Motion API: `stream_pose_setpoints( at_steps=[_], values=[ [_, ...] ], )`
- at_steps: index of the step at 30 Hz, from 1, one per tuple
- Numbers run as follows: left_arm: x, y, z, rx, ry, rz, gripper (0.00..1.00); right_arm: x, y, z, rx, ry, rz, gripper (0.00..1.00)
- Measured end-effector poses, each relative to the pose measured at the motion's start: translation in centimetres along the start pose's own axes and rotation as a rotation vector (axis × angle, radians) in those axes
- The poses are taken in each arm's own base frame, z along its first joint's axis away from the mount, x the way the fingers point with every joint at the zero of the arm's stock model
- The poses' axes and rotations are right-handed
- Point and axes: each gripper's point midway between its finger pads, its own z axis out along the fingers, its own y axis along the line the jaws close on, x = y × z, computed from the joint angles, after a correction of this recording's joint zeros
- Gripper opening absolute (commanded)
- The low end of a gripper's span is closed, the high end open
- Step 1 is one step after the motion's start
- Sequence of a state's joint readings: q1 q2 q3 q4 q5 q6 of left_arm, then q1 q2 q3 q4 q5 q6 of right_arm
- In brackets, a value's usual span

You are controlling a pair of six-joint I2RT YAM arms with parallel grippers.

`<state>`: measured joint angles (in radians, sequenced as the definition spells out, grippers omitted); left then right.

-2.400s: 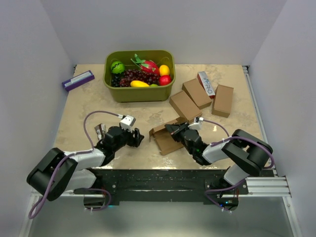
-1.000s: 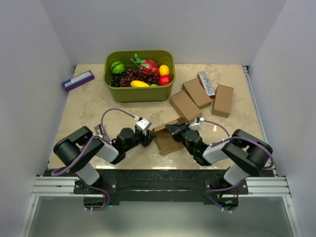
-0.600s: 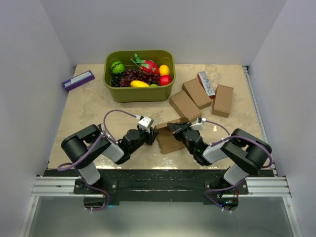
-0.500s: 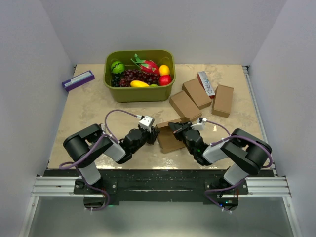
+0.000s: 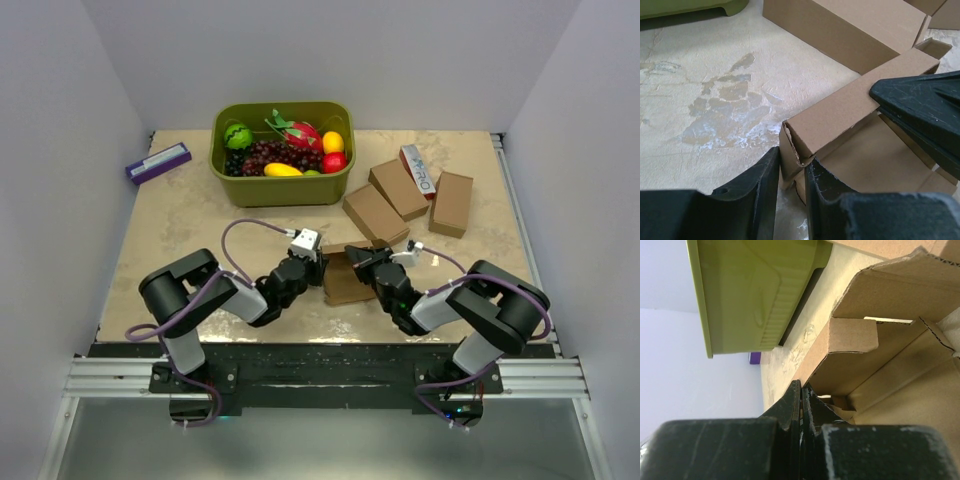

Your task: Fold the paper box

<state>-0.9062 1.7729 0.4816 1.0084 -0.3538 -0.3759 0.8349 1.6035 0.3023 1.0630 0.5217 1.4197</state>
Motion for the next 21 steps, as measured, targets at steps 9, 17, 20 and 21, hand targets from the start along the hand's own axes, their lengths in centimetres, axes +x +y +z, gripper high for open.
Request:
stream_pose_setpoints(
  at_steps=[9, 17, 20, 21],
  values=[
    [-0.2, 0.1, 0.6, -0.046, -0.006, -0.022, 0.08, -0.1, -0.1, -0.1, 0.007, -0.015, 0.017, 0.0],
    [-0.1, 0.2, 0.5, -0.055, -0.005, -0.002, 0.0, 0.2, 0.2, -1.4, 0.023, 0.017, -0.027, 0.21],
    [-0.2, 0.3, 0.4, -0.046, 0.009, 0.009, 0.0, 1.0, 0.4, -2.8, 0.034, 0.082, -0.092, 0.38],
    [-0.2, 0.5, 0.4, -0.041, 0.018, 0.009, 0.0, 1.2, 0.7, -3.4, 0.033, 0.105, -0.117, 0.42]
  ],
)
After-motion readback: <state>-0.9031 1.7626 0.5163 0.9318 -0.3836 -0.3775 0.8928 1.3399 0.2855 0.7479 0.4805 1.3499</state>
